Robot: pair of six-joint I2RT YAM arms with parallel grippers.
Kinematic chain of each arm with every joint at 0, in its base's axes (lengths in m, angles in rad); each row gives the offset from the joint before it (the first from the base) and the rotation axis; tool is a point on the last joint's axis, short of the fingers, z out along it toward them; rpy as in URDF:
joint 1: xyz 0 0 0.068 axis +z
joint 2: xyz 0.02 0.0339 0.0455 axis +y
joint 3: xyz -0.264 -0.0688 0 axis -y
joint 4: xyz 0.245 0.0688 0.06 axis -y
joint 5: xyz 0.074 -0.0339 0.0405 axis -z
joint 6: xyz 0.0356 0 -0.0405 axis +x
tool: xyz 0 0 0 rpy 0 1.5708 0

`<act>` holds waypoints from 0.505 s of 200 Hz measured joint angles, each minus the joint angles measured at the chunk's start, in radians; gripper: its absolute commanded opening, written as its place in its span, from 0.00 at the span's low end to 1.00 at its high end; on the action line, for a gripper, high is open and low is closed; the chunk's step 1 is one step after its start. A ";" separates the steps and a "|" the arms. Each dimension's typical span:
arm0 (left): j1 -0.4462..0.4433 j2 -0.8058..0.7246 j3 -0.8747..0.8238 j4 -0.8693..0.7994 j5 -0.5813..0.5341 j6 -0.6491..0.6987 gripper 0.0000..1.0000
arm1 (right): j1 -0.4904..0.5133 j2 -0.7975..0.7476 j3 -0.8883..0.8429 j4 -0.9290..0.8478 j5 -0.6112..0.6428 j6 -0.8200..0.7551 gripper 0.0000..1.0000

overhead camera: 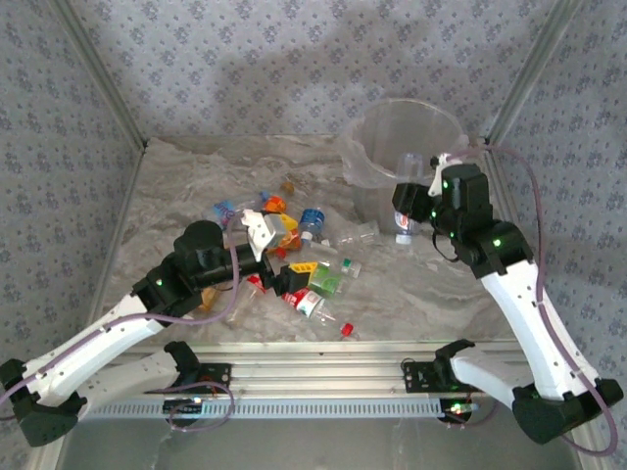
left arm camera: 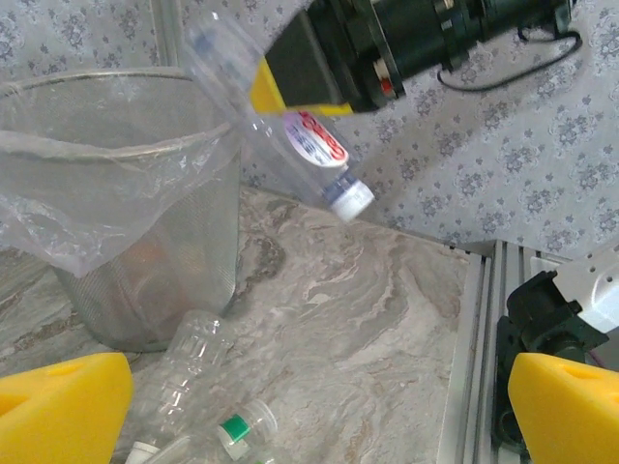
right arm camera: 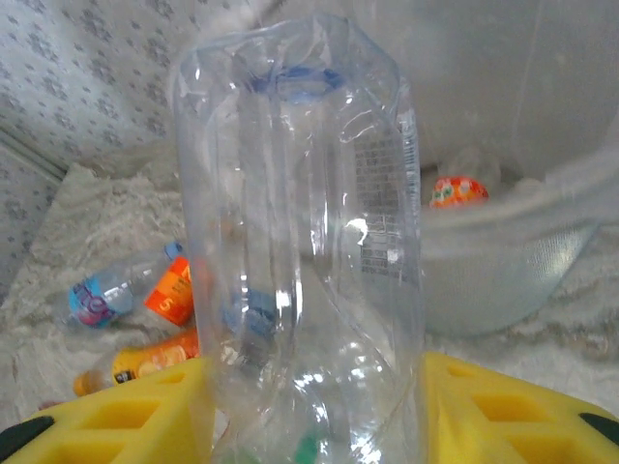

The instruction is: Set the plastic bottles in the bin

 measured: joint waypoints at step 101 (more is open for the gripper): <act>0.000 0.002 -0.001 0.000 -0.001 0.008 1.00 | -0.113 0.402 0.472 -0.015 -0.039 -0.108 0.54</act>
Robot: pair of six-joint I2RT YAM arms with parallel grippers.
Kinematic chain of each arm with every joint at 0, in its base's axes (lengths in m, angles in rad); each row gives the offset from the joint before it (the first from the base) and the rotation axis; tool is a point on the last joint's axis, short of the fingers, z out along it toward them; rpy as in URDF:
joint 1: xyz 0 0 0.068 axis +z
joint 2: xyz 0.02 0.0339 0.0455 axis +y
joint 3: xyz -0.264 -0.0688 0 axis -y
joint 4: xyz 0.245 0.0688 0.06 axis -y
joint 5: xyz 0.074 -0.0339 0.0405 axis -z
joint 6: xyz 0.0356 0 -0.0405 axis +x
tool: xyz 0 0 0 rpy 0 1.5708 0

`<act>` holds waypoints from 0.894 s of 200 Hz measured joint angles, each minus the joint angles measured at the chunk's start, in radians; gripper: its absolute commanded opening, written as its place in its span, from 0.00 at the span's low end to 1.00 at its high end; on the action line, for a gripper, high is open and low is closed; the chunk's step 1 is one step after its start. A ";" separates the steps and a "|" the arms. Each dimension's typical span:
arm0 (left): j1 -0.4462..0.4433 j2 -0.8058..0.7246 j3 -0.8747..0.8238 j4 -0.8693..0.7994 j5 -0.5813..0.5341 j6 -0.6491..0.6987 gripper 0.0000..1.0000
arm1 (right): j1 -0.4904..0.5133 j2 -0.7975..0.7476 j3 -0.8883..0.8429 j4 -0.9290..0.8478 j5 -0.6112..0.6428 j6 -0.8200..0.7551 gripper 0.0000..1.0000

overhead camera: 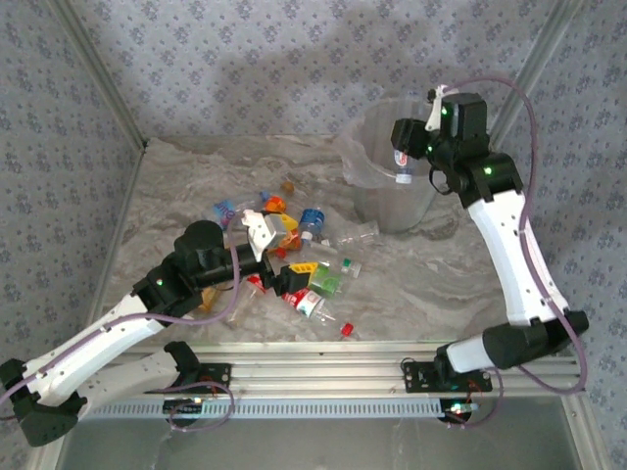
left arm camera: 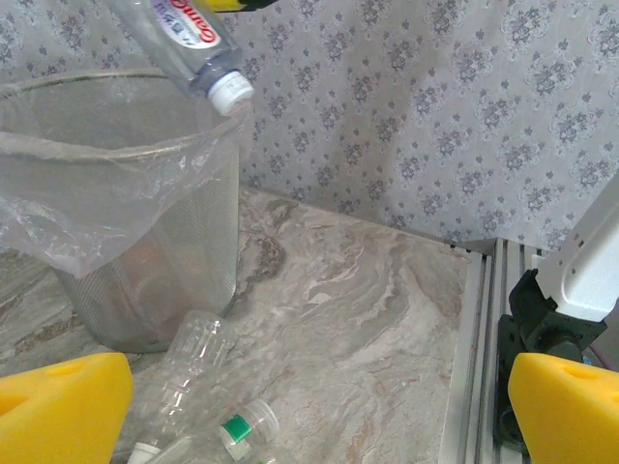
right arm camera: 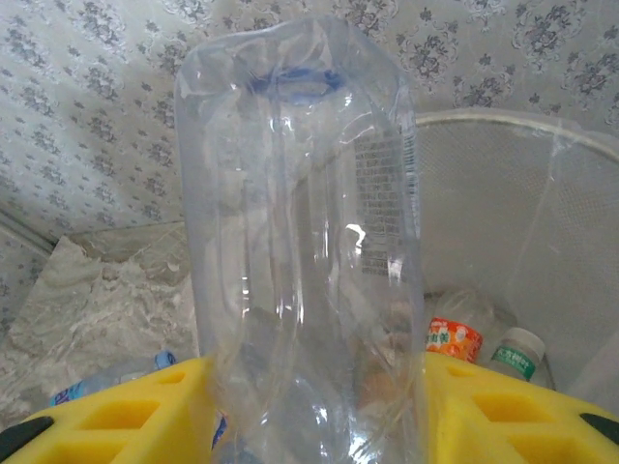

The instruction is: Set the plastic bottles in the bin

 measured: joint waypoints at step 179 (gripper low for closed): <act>0.001 0.088 0.017 -0.066 -0.067 0.034 1.00 | -0.150 0.367 0.080 -0.003 -0.100 0.020 0.54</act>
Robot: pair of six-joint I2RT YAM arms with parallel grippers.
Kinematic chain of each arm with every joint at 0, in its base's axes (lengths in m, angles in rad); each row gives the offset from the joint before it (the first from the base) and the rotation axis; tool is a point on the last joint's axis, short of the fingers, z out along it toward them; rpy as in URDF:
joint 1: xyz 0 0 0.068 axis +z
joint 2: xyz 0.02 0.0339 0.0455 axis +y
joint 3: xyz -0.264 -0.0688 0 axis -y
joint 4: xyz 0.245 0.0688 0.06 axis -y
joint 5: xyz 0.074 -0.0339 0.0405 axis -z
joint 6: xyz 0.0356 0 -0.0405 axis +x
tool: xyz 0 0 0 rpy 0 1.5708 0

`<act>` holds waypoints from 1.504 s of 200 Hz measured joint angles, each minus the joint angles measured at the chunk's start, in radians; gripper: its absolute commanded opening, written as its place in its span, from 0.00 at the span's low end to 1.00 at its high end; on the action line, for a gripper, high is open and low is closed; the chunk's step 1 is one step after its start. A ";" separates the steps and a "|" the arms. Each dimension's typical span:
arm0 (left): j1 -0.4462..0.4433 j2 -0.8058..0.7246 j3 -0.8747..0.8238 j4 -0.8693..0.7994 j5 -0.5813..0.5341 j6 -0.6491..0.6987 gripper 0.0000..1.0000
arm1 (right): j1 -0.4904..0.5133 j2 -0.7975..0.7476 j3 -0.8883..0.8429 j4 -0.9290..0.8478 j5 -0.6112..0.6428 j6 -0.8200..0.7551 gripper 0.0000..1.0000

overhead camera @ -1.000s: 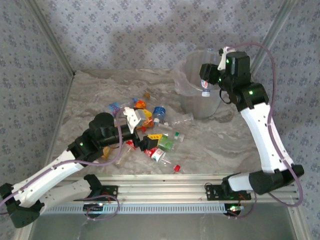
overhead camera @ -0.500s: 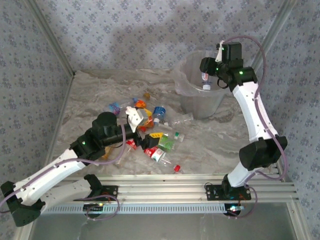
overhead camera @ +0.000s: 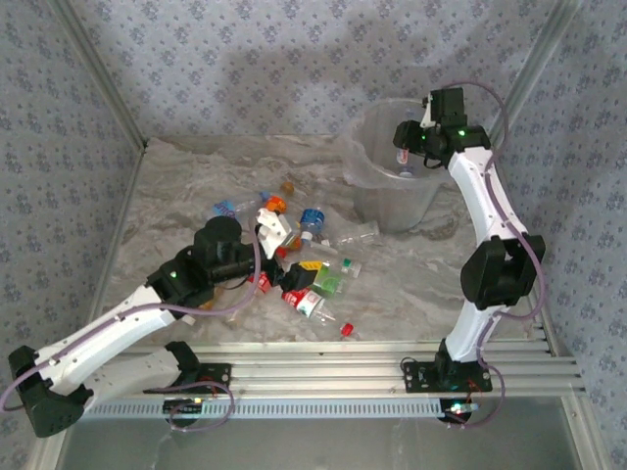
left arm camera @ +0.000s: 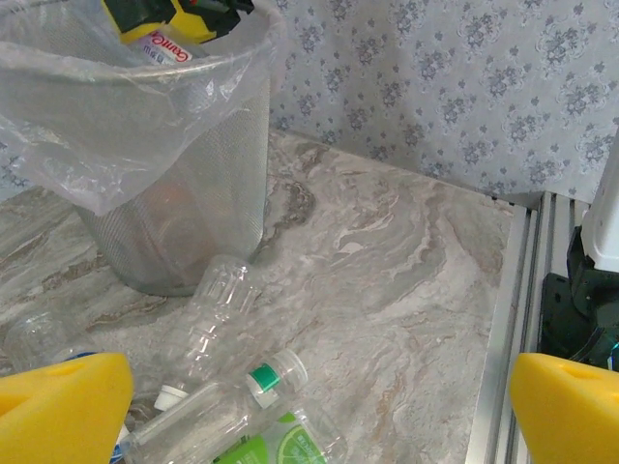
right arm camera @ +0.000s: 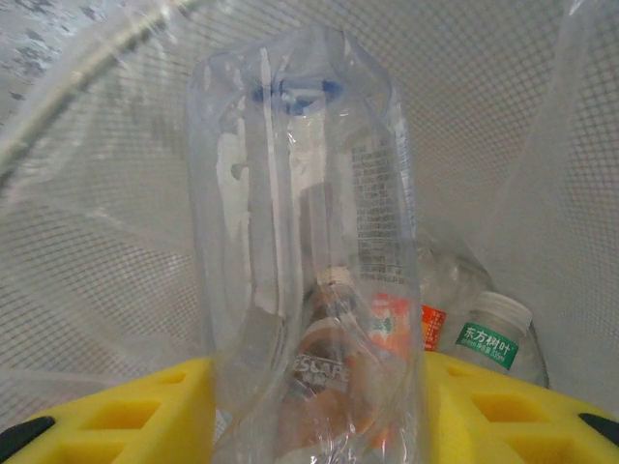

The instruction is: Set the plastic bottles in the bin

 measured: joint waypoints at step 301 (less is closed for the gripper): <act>-0.028 0.101 0.091 -0.122 0.045 0.057 1.00 | -0.001 -0.190 -0.041 -0.130 0.097 -0.043 0.76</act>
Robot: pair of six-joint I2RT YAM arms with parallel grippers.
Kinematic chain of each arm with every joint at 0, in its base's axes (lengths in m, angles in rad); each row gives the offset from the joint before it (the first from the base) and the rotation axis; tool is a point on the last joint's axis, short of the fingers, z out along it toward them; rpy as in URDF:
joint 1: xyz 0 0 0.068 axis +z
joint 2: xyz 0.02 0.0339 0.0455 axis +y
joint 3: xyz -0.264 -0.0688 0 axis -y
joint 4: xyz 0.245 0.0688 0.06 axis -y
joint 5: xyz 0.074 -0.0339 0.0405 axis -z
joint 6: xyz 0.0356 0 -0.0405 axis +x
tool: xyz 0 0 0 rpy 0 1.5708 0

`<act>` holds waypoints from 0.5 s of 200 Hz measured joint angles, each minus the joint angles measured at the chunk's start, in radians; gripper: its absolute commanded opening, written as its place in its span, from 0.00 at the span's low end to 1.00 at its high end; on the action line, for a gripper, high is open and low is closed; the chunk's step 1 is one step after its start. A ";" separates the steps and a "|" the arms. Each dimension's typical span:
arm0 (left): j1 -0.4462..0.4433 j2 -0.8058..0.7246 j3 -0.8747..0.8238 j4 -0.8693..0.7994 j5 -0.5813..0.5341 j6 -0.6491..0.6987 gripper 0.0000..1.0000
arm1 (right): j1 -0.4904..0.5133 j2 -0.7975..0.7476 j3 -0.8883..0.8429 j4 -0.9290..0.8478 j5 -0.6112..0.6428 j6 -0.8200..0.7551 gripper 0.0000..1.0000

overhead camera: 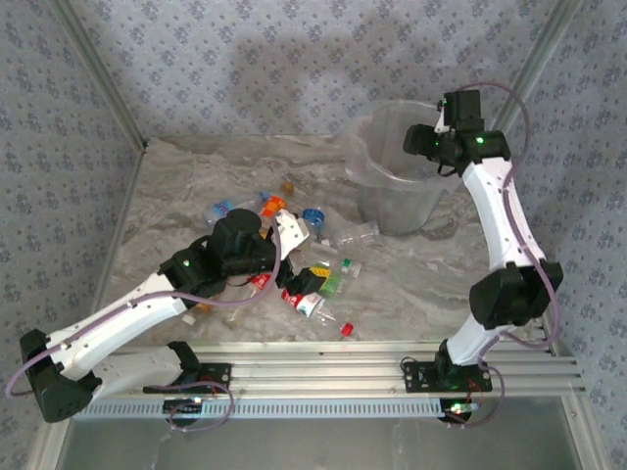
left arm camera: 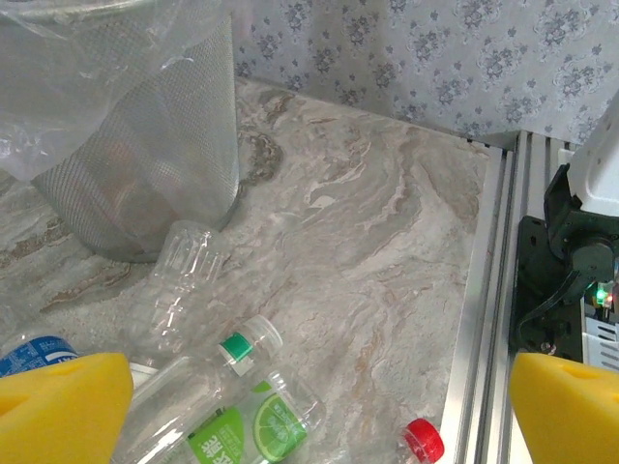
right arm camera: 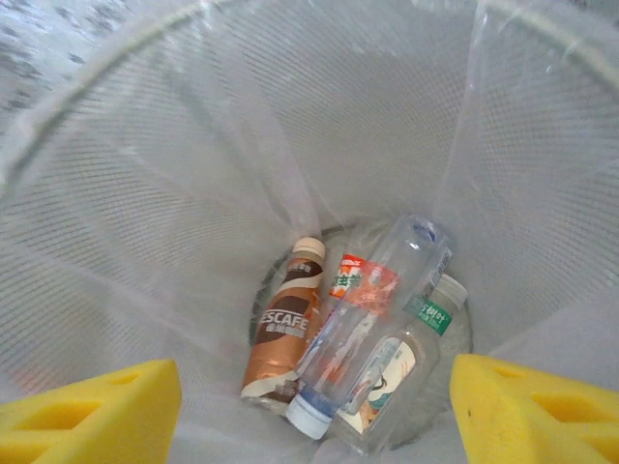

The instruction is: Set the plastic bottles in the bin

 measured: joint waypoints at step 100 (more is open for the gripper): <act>0.000 0.013 0.045 -0.086 -0.002 0.095 1.00 | 0.168 -0.386 -0.309 0.014 -0.104 -0.031 0.76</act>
